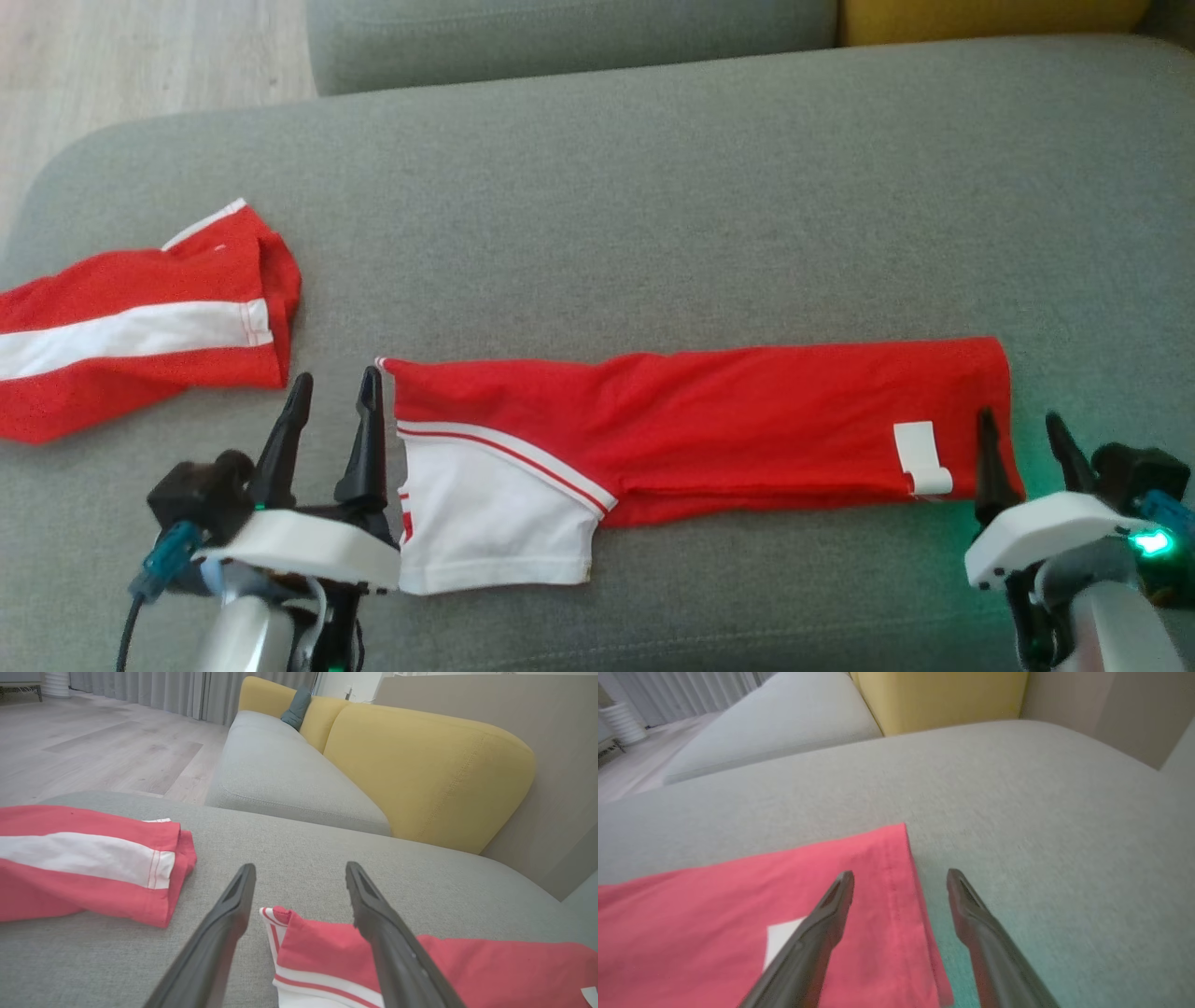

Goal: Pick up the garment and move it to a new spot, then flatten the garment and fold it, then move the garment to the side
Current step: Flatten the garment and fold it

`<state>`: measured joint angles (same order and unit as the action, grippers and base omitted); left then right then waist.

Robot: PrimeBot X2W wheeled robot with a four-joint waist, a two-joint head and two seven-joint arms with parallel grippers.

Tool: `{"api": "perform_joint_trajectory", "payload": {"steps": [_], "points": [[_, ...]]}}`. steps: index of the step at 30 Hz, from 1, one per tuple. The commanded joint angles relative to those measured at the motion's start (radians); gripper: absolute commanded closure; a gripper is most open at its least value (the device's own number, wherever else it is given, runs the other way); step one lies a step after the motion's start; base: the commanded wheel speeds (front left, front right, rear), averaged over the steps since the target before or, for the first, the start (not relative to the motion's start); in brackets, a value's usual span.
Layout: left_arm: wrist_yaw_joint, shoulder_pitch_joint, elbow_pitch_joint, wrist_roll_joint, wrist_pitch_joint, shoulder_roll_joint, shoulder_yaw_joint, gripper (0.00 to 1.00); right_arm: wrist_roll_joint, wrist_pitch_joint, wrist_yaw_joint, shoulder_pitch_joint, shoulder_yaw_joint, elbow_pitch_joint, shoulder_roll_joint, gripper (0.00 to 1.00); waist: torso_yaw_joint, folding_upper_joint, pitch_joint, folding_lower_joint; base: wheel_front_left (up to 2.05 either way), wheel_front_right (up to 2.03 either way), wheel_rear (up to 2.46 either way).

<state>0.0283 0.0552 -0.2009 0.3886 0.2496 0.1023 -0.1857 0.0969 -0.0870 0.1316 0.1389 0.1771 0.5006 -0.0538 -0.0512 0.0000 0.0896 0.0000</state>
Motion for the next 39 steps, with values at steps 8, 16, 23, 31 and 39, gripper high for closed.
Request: {"api": "perform_joint_trajectory", "payload": {"steps": [8, 16, 23, 31, 39], "points": [[0.03, 0.092, 0.003, -0.034, 0.012, -0.015, 0.069, 0.0, 0.004, 0.031, -0.001, 0.086, -0.012, 0.078, 0.003, 0.0, -0.002, 0.0, 0.032, 0.0, 0.0, 0.0, 0.0], [0.044, 0.105, -0.004, -0.044, 0.012, -0.03, 0.091, 0.0, -0.011, 0.055, -0.001, 0.13, 0.013, 0.166, 0.003, 0.0, 0.004, 0.0, 0.061, 0.0, 0.0, 0.0, 0.0], [0.051, 0.12, -0.002, -0.056, 0.012, -0.035, 0.103, 0.0, 0.037, 0.065, -0.001, 0.153, -0.01, 0.206, 0.003, 0.0, 0.013, 0.0, 0.095, 0.0, 0.0, 0.0, 0.0], [0.06, 0.137, -0.005, -0.066, 0.012, -0.04, 0.117, 0.0, 0.056, 0.058, -0.001, 0.175, 0.012, 0.209, 0.003, 1.0, 0.017, 0.0, 0.12, 0.0, 0.0, 0.0, 0.0], [0.067, 0.135, -0.019, -0.07, 0.012, -0.044, 0.132, 0.0, -0.007, 0.07, -0.001, 0.18, 0.108, 0.173, -0.011, 1.0, 0.02, 0.0, 0.099, 0.0, 0.0, 0.0, 0.0]]}}
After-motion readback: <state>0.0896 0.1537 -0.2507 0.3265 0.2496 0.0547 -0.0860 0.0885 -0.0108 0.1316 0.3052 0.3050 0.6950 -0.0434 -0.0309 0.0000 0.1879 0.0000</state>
